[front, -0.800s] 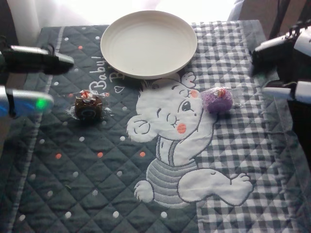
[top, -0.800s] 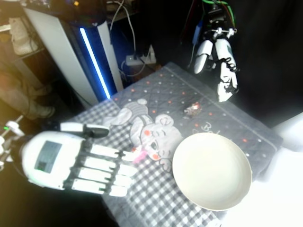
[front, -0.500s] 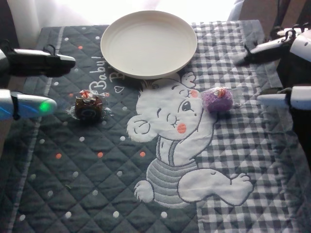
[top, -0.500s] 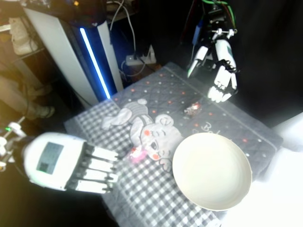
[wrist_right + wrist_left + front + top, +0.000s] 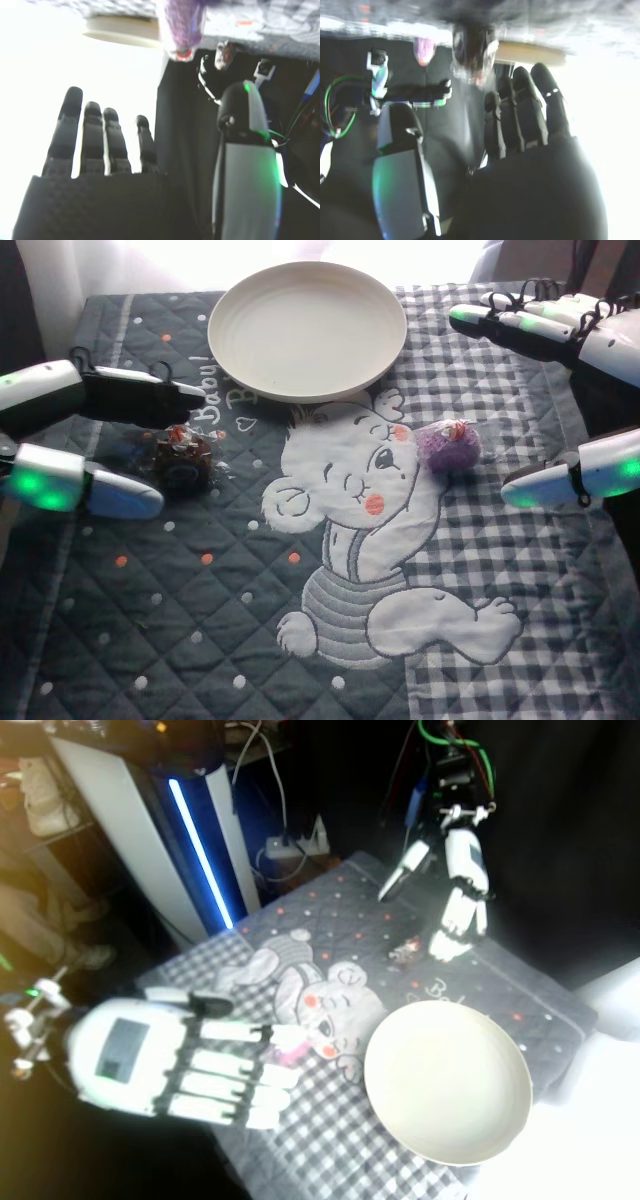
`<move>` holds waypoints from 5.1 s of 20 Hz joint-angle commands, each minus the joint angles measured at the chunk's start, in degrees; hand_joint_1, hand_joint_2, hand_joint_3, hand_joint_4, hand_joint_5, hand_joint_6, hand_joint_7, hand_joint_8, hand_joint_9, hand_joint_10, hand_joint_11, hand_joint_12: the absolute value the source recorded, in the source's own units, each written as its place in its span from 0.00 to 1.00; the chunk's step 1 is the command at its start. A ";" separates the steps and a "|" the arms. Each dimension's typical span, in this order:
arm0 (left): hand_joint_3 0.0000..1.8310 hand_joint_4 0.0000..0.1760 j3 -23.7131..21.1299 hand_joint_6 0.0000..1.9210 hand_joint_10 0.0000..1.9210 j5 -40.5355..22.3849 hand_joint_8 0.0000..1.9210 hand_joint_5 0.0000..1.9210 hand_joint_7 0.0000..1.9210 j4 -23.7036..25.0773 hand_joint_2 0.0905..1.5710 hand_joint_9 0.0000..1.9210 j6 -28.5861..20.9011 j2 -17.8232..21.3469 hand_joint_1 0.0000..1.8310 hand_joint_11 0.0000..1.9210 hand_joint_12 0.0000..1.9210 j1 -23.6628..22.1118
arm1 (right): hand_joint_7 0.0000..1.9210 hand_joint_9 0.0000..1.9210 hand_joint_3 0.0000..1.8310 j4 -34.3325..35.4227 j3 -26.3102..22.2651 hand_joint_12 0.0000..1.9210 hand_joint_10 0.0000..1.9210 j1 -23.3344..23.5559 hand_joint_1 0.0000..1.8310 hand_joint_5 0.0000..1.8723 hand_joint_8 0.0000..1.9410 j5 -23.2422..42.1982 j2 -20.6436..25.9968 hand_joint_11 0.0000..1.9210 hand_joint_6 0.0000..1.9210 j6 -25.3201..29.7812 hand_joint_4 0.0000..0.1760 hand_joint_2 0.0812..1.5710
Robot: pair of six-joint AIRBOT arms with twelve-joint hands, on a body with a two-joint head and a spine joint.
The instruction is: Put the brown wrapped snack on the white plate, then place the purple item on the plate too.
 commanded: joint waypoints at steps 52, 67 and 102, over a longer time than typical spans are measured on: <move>0.00 0.38 6.09 0.00 0.00 -1.77 0.00 0.25 0.25 -3.18 0.60 0.26 7.76 -5.85 0.51 0.06 0.52 -11.19 | 0.13 0.14 0.00 -10.03 6.98 0.54 0.01 12.26 0.37 0.22 0.00 -0.85 -7.23 0.00 0.01 6.51 0.67 0.50; 0.00 0.24 -0.91 0.00 0.00 -12.32 0.00 0.29 0.27 -16.38 0.62 0.23 7.68 1.48 0.52 0.03 0.49 2.46 | 0.16 0.16 0.00 -20.66 6.73 0.51 0.01 14.74 0.50 0.26 0.01 -8.88 -4.98 0.00 0.00 9.46 0.18 0.53; 0.00 0.25 0.33 0.00 0.01 -13.14 0.01 0.31 0.29 -16.96 0.62 0.26 6.51 -0.69 0.51 0.03 0.63 2.73 | 0.63 0.53 0.00 -10.72 25.40 0.64 0.38 27.75 0.69 0.59 0.37 -16.11 -22.42 0.30 0.37 6.86 0.00 0.64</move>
